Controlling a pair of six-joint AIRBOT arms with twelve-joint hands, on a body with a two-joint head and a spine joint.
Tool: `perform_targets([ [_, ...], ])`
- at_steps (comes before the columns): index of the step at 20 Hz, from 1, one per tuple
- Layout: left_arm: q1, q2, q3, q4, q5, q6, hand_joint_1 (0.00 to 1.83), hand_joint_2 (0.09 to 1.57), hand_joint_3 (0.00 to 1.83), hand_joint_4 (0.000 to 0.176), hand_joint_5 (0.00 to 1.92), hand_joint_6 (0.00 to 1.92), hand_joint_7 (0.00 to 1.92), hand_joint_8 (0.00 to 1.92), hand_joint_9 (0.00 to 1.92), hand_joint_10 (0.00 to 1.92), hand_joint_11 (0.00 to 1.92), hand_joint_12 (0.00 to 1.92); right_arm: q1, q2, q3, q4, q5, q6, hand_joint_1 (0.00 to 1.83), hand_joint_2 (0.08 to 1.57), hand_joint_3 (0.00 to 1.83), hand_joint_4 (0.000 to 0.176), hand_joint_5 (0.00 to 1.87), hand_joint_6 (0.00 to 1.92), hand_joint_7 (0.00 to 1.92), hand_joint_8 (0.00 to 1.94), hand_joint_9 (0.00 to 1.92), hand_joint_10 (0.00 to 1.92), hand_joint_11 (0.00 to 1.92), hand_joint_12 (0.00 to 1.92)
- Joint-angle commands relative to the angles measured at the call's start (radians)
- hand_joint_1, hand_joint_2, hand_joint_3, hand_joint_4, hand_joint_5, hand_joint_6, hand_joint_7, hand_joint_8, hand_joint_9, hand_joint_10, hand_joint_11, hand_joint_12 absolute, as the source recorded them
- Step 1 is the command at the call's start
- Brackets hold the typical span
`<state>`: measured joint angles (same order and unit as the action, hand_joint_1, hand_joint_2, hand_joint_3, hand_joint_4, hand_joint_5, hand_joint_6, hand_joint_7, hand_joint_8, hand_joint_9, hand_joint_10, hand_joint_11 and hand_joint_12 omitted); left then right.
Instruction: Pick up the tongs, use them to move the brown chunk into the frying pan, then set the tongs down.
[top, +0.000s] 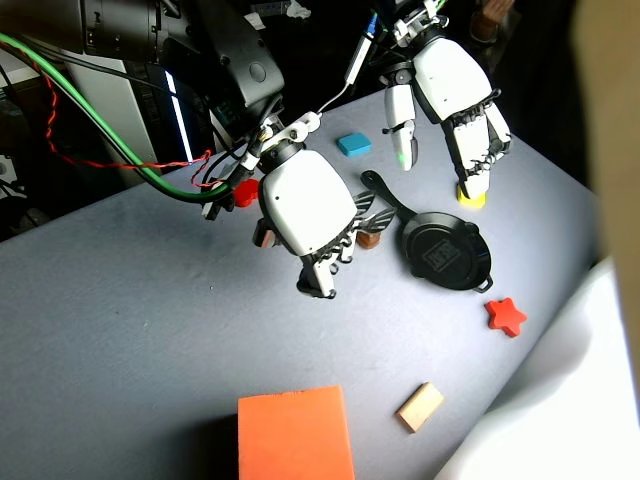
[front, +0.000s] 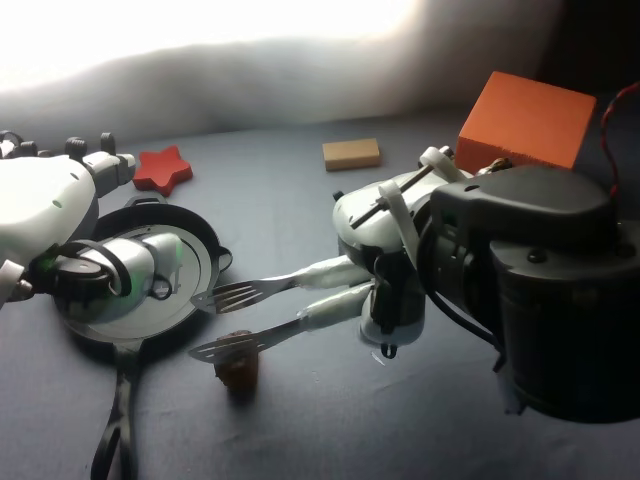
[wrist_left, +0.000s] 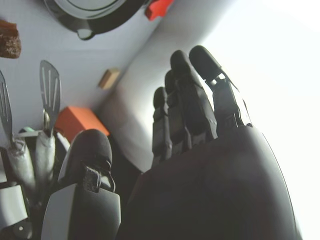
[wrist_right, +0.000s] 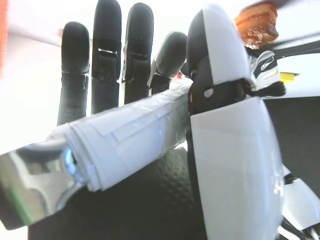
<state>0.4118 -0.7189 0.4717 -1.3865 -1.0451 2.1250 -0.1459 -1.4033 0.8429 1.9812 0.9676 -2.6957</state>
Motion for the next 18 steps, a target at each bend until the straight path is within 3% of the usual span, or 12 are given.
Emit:
perform_targets([
  [1,-0.006,0.014,0.003,0.08,-0.055,-0.001,0.21,1.38,0.0,0.007,0.26,0.01,0.33,0.01,0.45,0.01,0.01,1.22,0.003,-0.001,0.003,-0.069,-0.007,0.003,1.12,1.2,0.0,0.0,0.81,1.22,1.1,0.01,1.02,0.08,0.45,1.29],
  [7,-0.007,0.015,-0.001,0.081,-0.055,-0.001,0.25,1.37,0.0,0.011,0.25,0.0,0.32,0.0,0.43,0.0,0.01,1.24,-0.017,-0.024,0.042,-0.07,-0.011,0.008,1.12,1.2,0.0,0.0,0.81,1.22,1.08,0.0,1.01,0.07,0.44,1.29],
  [12,-0.016,0.014,-0.001,0.081,-0.055,0.0,0.21,1.39,0.0,0.0,0.24,0.0,0.31,0.0,0.42,0.0,0.0,1.25,-0.036,-0.023,0.046,-0.07,-0.025,0.007,1.11,1.2,0.0,0.0,0.8,1.24,1.06,0.0,0.99,0.07,0.42,1.3],
  [18,-0.025,0.014,-0.002,0.08,-0.055,0.007,0.22,1.38,0.0,0.0,0.21,0.0,0.31,0.0,0.43,0.01,0.0,1.28,-0.033,-0.043,0.079,-0.071,-0.036,0.007,1.12,1.2,0.0,0.0,0.82,1.22,1.08,0.01,1.01,0.07,0.42,1.3],
])
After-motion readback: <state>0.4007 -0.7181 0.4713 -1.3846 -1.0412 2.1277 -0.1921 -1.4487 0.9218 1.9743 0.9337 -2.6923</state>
